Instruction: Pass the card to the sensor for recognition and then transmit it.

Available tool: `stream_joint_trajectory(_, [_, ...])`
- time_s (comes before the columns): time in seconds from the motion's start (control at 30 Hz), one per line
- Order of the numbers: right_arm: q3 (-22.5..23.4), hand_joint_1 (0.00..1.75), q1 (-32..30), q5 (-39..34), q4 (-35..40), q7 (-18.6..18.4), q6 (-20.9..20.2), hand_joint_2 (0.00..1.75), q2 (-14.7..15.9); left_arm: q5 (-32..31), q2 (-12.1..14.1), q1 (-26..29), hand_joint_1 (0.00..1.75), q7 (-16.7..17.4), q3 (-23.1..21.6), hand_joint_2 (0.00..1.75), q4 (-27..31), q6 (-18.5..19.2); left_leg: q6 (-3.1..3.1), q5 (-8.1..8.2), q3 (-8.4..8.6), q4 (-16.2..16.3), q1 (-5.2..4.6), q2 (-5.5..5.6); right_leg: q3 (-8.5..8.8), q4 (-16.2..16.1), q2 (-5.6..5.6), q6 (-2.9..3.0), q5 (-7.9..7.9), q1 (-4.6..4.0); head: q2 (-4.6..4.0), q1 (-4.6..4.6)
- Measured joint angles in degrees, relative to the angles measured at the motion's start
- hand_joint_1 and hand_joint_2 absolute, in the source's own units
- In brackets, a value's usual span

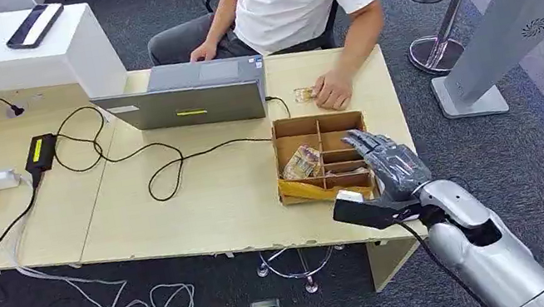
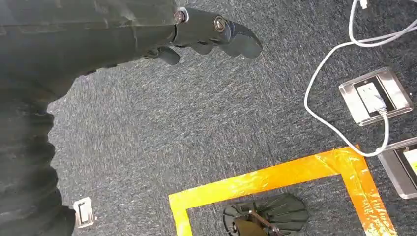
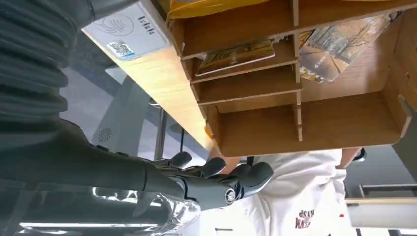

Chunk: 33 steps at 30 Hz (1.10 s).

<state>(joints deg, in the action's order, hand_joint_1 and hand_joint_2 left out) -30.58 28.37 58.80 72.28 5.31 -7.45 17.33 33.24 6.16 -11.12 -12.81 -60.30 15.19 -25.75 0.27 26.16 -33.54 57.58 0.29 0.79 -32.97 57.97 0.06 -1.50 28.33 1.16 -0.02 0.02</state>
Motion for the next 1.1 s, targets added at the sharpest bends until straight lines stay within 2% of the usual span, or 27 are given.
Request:
stream_joint_trajectory(0.2, [-0.3,0.00,-0.5,3.6,0.3,2.0,1.1,1.75,-0.3,-0.3,0.0,-0.1,0.00,0.0,0.0,1.75,0.0,0.0,0.00,0.00,-0.01,0.0,0.00,0.00,0.00,0.0,-0.01,0.00,0.00,0.00,0.00,0.00])
stream_joint_trajectory(0.47, [-0.8,0.00,-0.4,7.2,-0.5,2.6,4.5,1.75,-1.5,-0.7,-0.1,-0.2,0.00,0.0,0.0,1.75,0.0,0.0,0.00,0.00,-0.01,0.0,0.00,0.00,0.01,0.0,-0.01,0.00,0.00,0.00,0.00,0.00])
stream_joint_trajectory(0.7, [-1.3,0.00,0.0,7.4,-4.2,3.1,6.0,1.75,-3.1,-0.8,-0.3,-0.3,0.00,0.1,0.0,1.75,0.0,0.0,0.00,0.00,-0.02,0.0,0.00,0.01,0.01,0.0,-0.03,0.01,0.01,0.00,0.00,0.00])
stream_joint_trajectory(1.1, [-1.3,0.00,0.1,7.4,-7.3,3.7,7.0,1.75,-3.6,-0.9,-0.3,-0.6,0.00,0.5,0.0,1.75,0.0,0.2,0.00,0.00,-0.03,0.0,0.00,0.02,0.01,0.0,-0.03,0.01,0.01,0.00,0.02,0.00])
